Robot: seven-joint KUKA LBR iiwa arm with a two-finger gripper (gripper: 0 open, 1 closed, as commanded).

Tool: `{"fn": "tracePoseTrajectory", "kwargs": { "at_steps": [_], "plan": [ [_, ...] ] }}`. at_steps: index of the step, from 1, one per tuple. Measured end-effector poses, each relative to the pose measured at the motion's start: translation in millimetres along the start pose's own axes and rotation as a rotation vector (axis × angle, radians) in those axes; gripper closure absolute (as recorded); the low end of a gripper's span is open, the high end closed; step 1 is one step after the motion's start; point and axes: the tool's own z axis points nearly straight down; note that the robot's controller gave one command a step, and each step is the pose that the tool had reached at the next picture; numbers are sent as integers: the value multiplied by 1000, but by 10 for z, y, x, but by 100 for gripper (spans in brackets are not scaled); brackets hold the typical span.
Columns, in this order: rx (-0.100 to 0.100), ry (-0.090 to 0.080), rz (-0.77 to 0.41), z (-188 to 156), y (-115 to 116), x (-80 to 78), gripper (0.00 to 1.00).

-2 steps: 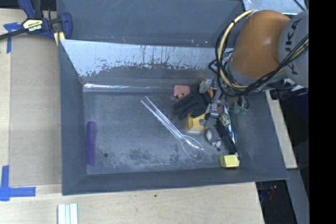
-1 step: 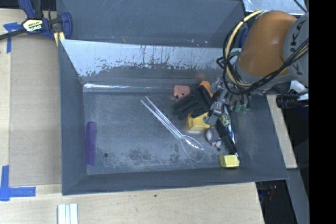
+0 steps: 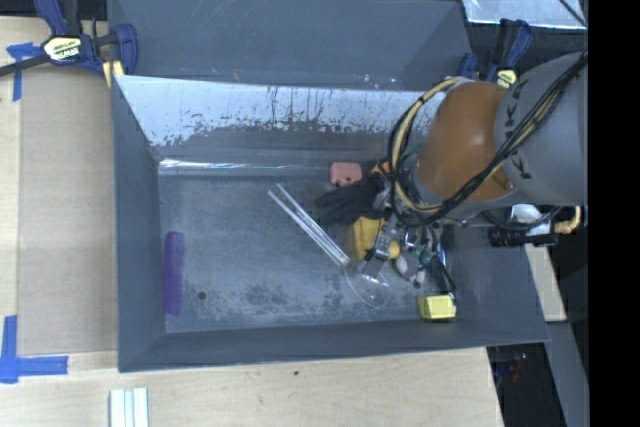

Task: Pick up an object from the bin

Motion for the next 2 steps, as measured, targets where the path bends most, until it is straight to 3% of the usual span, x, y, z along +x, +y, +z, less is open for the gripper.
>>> {"fn": "tracePoseTrajectory", "kwargs": {
  "at_steps": [1, 2],
  "plan": [
    [-1, -8, 148, 140, -120, -311, 100],
    [-1, -8, 148, 140, -119, -311, 100]
  ]
}}
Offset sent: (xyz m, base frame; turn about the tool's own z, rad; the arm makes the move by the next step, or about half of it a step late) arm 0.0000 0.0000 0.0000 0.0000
